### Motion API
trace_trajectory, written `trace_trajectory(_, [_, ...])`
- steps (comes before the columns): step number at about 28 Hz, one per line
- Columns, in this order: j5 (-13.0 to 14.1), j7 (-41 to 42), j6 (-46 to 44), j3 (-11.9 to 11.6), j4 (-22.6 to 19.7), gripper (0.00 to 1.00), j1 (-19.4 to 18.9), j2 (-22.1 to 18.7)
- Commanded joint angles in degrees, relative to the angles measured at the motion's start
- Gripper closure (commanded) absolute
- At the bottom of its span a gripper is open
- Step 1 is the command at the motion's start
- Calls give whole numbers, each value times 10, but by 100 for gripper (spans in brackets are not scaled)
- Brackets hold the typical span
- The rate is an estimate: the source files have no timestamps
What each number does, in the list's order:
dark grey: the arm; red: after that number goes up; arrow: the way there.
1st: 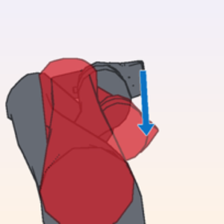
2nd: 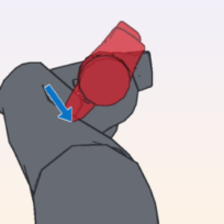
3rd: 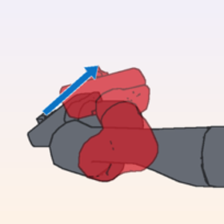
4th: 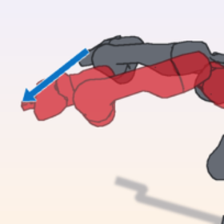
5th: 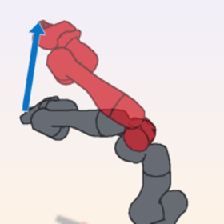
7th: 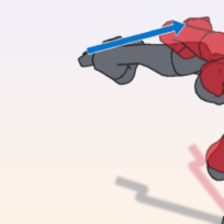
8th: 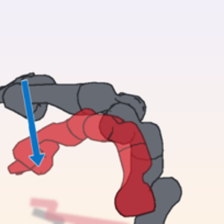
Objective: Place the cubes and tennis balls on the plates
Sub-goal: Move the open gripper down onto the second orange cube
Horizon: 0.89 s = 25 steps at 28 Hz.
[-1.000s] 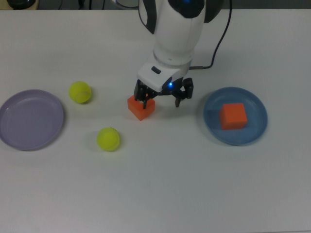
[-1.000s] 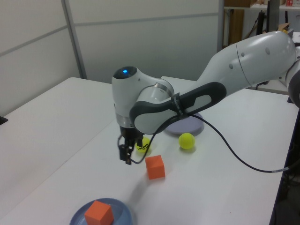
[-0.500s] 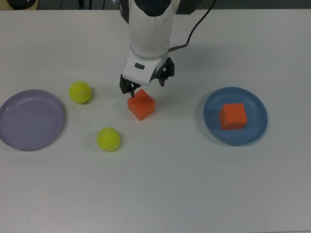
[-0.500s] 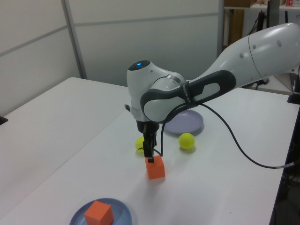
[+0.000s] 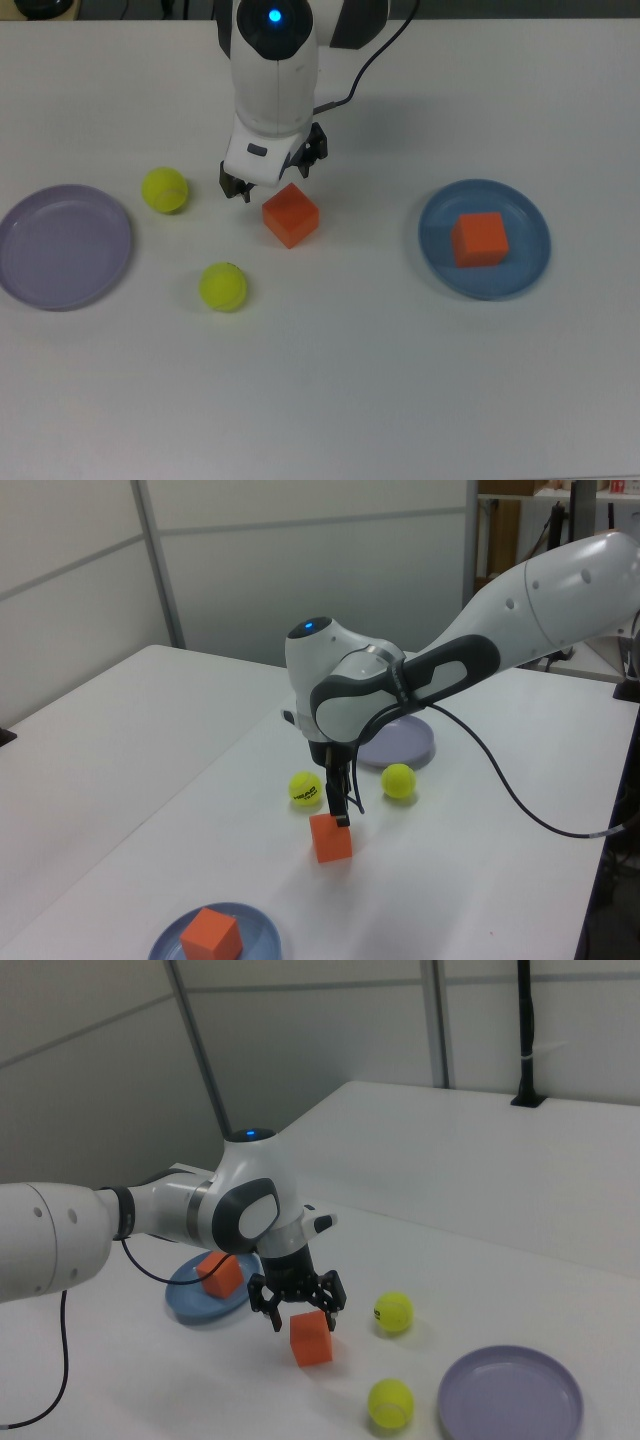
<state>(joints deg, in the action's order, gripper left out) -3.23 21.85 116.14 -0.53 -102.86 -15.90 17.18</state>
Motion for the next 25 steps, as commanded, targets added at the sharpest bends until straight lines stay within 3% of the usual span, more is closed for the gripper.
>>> trace_trajectory(1, [13, 20, 27, -4, -8, 0, -2, 18])
trace_trajectory(15, [13, 13, 64, -1, -2, 0, -9, 52])
trace_trajectory(17, [14, 12, 65, 2, -2, 20, -10, 53])
trace_trajectory(19, [16, 0, 64, 2, -2, 63, -12, 53])
trace_trajectory(21, [18, -16, 65, 2, -2, 91, -14, 53])
trace_trajectory(22, [19, -23, 66, 2, 0, 100, -15, 53])
trace_trajectory(25, [28, -24, 66, 2, 3, 100, -15, 51])
